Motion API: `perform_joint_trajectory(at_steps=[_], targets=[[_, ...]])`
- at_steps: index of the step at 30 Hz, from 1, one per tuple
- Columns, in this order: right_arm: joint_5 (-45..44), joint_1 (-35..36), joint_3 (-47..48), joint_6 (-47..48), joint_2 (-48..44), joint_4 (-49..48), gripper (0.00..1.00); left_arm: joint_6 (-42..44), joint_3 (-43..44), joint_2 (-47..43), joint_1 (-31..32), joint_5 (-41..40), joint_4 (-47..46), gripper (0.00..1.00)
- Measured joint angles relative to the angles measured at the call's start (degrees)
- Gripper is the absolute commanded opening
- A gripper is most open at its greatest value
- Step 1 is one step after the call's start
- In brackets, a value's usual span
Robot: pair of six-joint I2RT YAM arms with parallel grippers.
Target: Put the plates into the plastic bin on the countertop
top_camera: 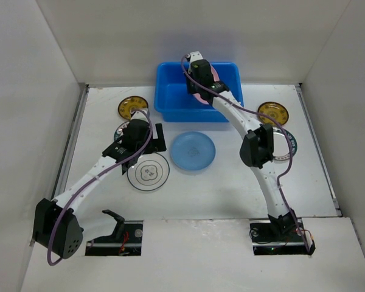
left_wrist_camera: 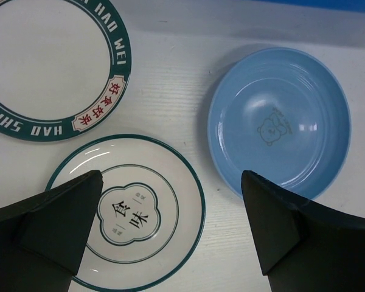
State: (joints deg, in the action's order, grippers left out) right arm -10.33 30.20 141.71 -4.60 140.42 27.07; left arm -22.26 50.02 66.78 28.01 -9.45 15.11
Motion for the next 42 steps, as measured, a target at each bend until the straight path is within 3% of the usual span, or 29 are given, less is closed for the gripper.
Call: perform_joint_trajectory(at_steps=[5, 14, 17, 22, 28, 33, 42], targets=[[1.36, 0.15, 0.46, -0.09, 2.71, -3.65, 0.03, -1.29, -3.04, -1.64, -0.52, 0.24, -0.55, 1.00], [2.54, 0.22, 0.79, -0.52, 5.60, -5.29, 0.17, -2.25, -6.73, -4.83, -1.90, 2.38, -1.86, 1.00], [2.73, 0.22, 0.74, -0.94, 5.95, -5.31, 0.33, -2.34, -6.80, -4.98, -2.16, 2.80, -2.29, 1.00], [2.97, 0.22, 0.72, -1.40, 5.95, -6.05, 0.73, -2.43, -6.82, -4.98, -2.25, 3.23, -2.27, 1.00], [3.08, 0.22, -2.10, -1.20, 3.69, -7.76, 0.88, -2.51, -6.82, -4.74, -2.36, 4.09, -2.69, 0.99], [3.02, 0.48, -16.50, -1.11, -9.81, -10.23, 0.89, -2.69, -5.66, 0.48, -2.67, 6.99, -5.03, 0.94], [2.08, 4.13, -53.16, -0.09, -50.56, -22.32, 0.89, -2.69, 1.36, 16.31, -1.42, 11.80, -11.30, 0.85]])
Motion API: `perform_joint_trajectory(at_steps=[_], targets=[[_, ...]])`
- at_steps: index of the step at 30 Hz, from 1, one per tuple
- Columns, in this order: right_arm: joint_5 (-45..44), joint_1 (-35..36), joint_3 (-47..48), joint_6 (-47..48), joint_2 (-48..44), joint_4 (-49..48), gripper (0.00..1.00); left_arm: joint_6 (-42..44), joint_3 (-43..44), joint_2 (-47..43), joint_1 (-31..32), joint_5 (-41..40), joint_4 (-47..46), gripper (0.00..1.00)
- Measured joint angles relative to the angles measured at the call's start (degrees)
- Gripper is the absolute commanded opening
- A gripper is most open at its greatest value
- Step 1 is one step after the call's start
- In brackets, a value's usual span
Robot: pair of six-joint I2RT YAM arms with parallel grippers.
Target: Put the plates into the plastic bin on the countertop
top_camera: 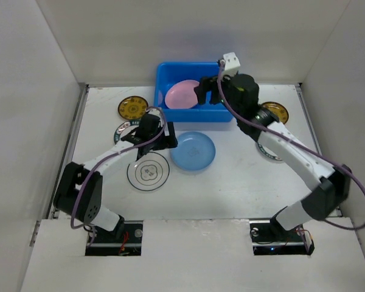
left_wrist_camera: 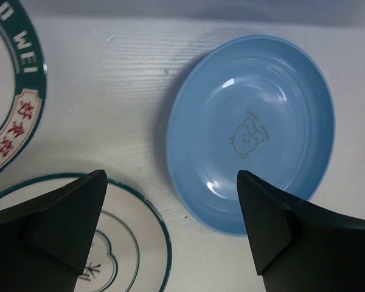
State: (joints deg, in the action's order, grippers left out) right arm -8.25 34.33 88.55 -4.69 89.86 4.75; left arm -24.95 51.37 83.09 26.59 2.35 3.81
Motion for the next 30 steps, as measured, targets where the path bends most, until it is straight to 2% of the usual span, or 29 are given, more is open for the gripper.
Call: perform_joint_trajectory(at_steps=[3, 8, 14, 17, 20, 22, 24, 30], targets=[[-1.07, 1.77, -12.11, -0.11, -10.40, -2.49, 0.89, 0.22, 2.58, 4.63, 1.44, 0.24, -1.42, 0.82], [-2.82, 2.89, -29.64, -1.92, -21.57, -2.40, 0.89, 1.11, 5.97, 11.78, 4.63, 0.13, -3.21, 0.78], [-3.43, 2.05, -42.53, -6.32, -31.41, -1.18, 0.89, 2.60, 7.63, 16.24, 5.99, -1.36, -3.15, 0.68], [-3.56, 1.33, -44.89, -7.91, -34.53, -1.36, 0.89, 3.39, 7.67, 16.55, 5.51, -2.56, -2.82, 0.58], [-3.61, 0.87, -46.42, -9.20, -36.28, -1.64, 0.89, 4.11, 7.69, 16.70, 5.03, -3.32, -2.62, 0.40], [-3.69, 0.57, -47.01, -9.97, -36.63, -1.77, 0.88, 4.46, 7.78, 17.16, 4.72, -3.72, -2.58, 0.23], [-3.76, 0.57, -47.43, -10.62, -36.83, -1.75, 0.88, 4.79, 7.82, 17.84, 4.70, -3.93, -2.47, 0.13], [-3.80, 0.46, -49.16, -11.87, -38.60, -1.70, 0.87, 5.20, 9.62, 19.15, 6.12, -3.63, -2.12, 0.00]])
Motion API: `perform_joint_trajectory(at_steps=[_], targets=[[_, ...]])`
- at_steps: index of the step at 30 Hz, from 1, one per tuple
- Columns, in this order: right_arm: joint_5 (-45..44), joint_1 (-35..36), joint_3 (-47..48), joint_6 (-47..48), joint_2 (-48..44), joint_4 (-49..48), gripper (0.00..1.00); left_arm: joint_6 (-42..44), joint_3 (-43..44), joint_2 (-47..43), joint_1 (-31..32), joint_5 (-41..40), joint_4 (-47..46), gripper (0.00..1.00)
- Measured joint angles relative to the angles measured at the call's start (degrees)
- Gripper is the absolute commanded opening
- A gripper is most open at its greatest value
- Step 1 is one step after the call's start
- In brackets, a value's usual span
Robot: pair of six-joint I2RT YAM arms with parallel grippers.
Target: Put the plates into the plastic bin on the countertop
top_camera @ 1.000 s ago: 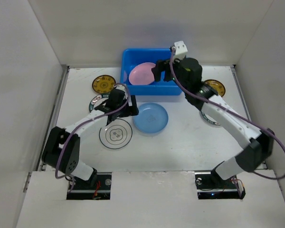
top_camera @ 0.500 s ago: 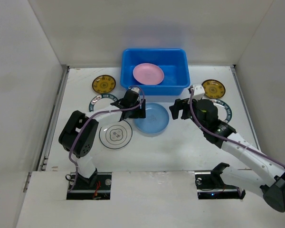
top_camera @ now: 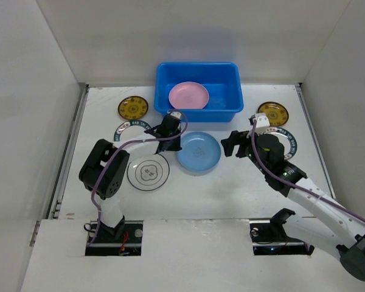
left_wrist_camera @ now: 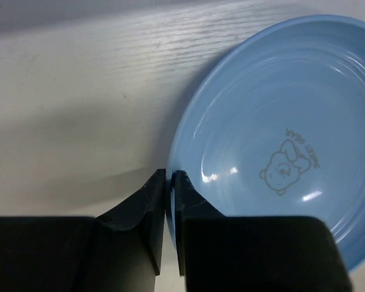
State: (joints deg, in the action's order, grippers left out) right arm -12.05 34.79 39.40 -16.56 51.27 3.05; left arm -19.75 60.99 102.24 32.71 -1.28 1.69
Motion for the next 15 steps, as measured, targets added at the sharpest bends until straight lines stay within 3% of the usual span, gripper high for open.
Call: perform_joint_trajectory(at_steps=[8, 15], targets=[[-0.26, -0.26, -0.98, -2.75, -7.32, 2.38, 0.86, 1.05, 6.99, -2.97, 5.88, -0.96, 10.23, 0.00], [-3.13, -2.40, -0.98, -4.70, -16.11, 7.67, 0.86, 2.86, 30.14, -5.99, 6.38, -1.20, 22.88, 0.02]])
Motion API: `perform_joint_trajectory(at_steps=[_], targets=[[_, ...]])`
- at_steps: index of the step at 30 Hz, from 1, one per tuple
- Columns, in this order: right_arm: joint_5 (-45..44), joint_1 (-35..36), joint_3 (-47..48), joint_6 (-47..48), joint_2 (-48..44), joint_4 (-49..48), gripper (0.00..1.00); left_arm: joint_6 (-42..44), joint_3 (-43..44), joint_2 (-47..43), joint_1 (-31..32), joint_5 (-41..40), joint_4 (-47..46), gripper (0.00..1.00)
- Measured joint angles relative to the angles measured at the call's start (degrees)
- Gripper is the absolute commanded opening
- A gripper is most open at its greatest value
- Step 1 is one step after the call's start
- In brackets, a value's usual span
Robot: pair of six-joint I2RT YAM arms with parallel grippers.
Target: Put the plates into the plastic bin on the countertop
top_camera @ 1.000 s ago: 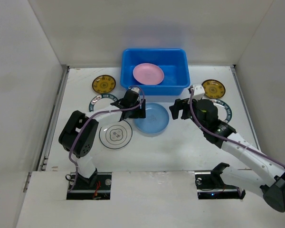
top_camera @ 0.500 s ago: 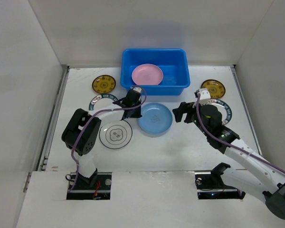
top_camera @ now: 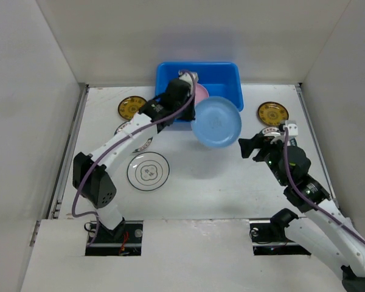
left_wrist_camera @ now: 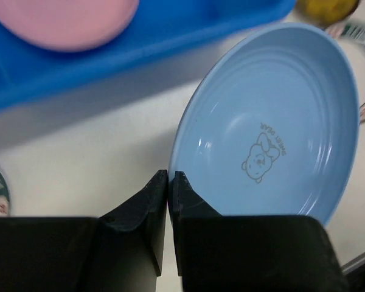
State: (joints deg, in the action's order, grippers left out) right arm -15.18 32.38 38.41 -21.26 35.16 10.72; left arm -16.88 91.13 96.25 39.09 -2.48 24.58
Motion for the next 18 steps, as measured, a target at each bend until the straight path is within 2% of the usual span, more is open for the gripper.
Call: perform_joint_trajectory(at_steps=[4, 8, 13, 18], targets=[[-1.38, -4.92, 0.24, -0.74, -3.76, 5.16, 0.86, 0.50, 14.47, 0.57, -4.15, -0.24, 2.69, 0.03], [-1.64, -7.78, 0.44, -2.14, -6.16, 9.88, 0.86, 0.59, 24.65, 4.83, -10.40, -1.60, 1.68, 0.03], [-1.95, -8.70, 0.44, -4.31, -8.66, 14.67, 0.85, 0.24, 27.06, 15.30, -16.52, -3.65, -2.95, 0.03], [-2.40, -8.81, 0.44, -5.86, -9.73, 17.90, 0.84, -0.13, 28.85, 30.25, -18.97, -5.03, -5.11, 0.03]])
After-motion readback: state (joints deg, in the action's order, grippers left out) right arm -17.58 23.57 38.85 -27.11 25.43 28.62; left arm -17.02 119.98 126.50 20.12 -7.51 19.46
